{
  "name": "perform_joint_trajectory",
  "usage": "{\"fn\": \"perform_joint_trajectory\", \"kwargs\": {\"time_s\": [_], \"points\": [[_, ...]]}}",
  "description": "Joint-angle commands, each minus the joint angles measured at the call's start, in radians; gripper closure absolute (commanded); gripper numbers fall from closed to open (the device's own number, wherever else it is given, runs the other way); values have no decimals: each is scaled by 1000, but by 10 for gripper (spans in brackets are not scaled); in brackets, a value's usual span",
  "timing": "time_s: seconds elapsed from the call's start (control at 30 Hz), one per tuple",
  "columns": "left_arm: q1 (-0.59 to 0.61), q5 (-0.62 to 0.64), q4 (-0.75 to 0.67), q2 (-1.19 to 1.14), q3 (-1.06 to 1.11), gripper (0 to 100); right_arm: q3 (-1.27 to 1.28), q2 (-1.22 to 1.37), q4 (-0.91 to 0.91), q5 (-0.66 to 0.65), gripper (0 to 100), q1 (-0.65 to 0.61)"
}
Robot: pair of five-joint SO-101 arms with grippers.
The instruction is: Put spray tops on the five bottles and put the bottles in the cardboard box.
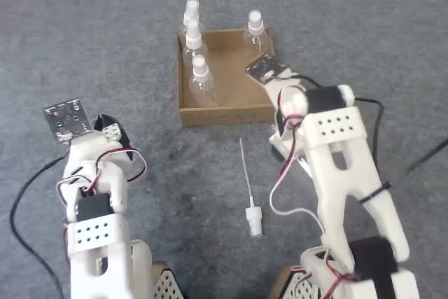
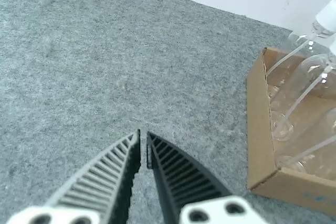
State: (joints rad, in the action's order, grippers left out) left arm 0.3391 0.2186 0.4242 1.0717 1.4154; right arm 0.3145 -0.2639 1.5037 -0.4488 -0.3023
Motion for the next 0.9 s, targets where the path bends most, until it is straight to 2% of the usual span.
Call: {"fn": "perform_joint_trajectory", "kwargs": {"time_s": [0.0,0.57,0.67,0.77,0.87], "points": [[-2,-9,-34,14,-12,988,15,-127,8,38,991,-39],[-2,-9,-28,14,-28,987,342,-479,-197,109,991,-35],[-2,-9,58,14,-84,987,382,-516,-231,112,991,-2],[-3,-11,215,14,-177,987,414,-550,-265,126,991,47],[-61,-69,359,14,-257,987,445,-567,-300,161,992,76]]}}
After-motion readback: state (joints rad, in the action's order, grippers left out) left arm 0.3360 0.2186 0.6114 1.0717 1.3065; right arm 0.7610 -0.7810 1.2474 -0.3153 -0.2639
